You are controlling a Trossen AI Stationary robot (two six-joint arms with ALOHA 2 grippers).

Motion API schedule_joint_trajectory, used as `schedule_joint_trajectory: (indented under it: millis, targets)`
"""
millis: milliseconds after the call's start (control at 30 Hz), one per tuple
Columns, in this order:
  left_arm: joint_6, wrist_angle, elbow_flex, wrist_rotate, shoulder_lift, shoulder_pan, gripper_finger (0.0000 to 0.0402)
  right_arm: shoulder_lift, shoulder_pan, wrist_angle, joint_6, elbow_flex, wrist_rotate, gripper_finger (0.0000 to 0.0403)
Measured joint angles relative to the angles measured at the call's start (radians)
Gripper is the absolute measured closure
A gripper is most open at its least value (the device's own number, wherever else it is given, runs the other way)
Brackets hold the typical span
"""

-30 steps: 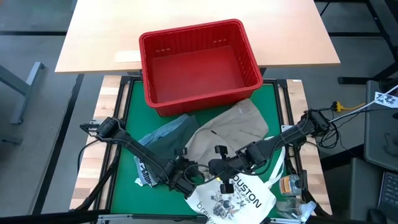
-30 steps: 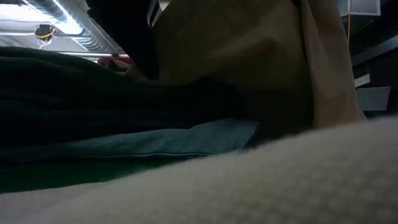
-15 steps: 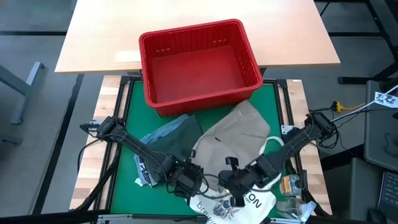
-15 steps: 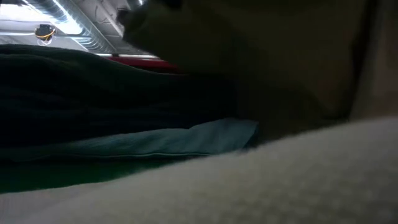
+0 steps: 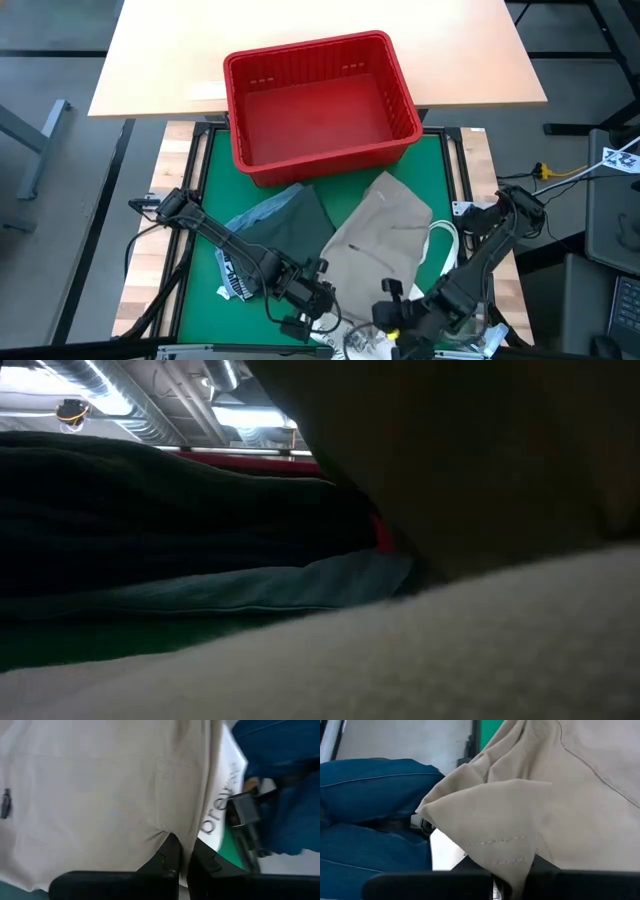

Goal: Fold Laundry from Bin
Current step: Fold the light brown shorts

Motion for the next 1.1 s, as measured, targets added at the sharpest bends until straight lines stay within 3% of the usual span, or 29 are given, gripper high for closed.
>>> schedule_joint_trajectory:
  millis: [133,400,767,1100]
  targets:
    - [0.013,0.020,0.000,0.050,0.000,-0.003,0.0396,0.000,0.038,0.006,-0.007,0.000,0.018,0.0399]
    - [0.019,0.040,0.007,0.051,0.000,0.011,0.0396,0.000,0.059,0.001,-0.009,0.000,0.009,0.0391]
    - [0.027,-0.019,0.009,0.059,-0.002,0.026,0.0396,0.000,0.058,-0.018,0.020,0.000,-0.108,0.0384]
    - [0.026,-0.049,0.009,0.054,-0.004,0.020,0.0396,0.000,0.063,-0.020,0.090,0.000,-0.103,0.0380]
